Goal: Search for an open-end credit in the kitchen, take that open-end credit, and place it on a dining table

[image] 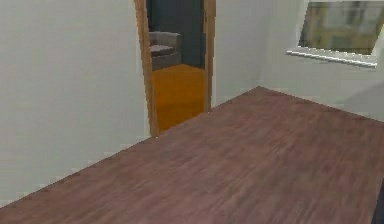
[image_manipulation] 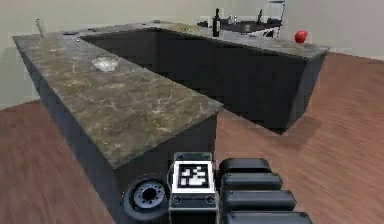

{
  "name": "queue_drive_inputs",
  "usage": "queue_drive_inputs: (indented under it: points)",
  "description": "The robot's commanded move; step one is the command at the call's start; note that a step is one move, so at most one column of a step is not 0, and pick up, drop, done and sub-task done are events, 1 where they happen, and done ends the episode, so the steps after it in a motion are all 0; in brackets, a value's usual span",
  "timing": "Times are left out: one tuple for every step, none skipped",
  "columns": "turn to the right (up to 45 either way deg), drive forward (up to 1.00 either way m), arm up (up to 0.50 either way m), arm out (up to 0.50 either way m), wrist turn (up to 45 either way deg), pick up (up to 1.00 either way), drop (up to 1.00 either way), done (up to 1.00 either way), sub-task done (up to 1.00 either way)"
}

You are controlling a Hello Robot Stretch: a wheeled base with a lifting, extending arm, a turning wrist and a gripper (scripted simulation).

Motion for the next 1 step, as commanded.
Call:
queue_drive_inputs:
  points:
    - [0.0, 0.50, 0.00, 0.00, 0.0, 0.00, 0.00, 0.00, 0.00]
